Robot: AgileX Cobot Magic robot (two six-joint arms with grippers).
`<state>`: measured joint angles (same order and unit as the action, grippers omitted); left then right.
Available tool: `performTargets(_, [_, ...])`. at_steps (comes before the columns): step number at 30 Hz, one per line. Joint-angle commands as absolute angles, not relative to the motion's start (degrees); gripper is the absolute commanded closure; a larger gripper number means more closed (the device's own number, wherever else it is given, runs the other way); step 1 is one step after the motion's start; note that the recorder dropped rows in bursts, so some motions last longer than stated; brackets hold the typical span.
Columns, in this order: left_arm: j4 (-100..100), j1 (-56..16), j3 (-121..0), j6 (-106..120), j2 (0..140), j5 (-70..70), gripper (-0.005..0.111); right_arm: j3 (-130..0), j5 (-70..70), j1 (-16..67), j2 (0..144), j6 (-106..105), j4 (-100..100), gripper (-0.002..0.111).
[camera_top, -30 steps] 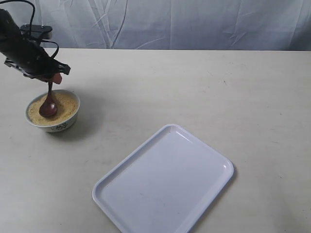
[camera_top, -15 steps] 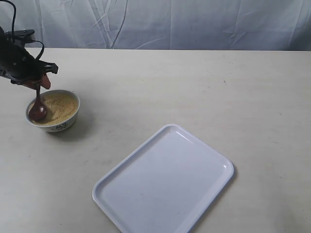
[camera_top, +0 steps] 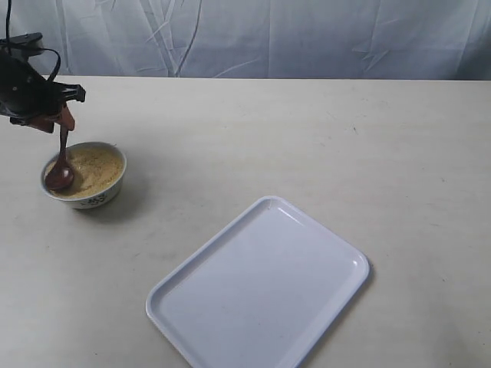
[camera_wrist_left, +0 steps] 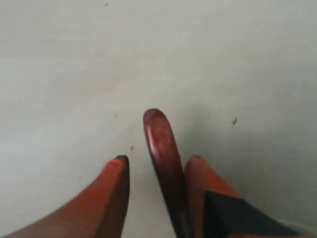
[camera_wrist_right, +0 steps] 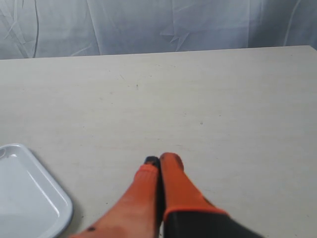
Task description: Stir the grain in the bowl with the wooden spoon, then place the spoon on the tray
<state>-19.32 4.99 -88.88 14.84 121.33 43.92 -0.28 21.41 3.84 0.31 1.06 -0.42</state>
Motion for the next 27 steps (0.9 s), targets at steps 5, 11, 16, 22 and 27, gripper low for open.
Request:
performTargets(5, [-16.9, 7.1, -89.2, 12.1, 120.1, 46.4, 0.069, 0.0, 20.6, 4.1, 0.0, 1.1, -0.4, 0.108])
performTargets(11, [-16.1, 8.5, -89.2, 11.2, 116.3, 48.9, 0.069, 0.0, 20.6, 4.1, 0.0, 1.1, -0.4, 0.108])
performTargets(16, [-29.1, 11.2, -86.0, 20.3, 111.9, 50.0, 0.069, 0.0, 20.6, 4.1, 0.0, 1.1, -0.4, 0.108])
performTargets(22, [-54.4, 21.5, -74.0, 39.1, 113.8, 48.0, 0.069, 0.0, 20.6, 4.1, 0.0, 1.1, -0.4, 0.108])
performTargets(27, [-82.8, 24.4, -67.5, 58.7, 120.7, 55.2, 0.069, 0.0, 20.6, 4.1, 0.0, 1.1, -0.4, 0.108])
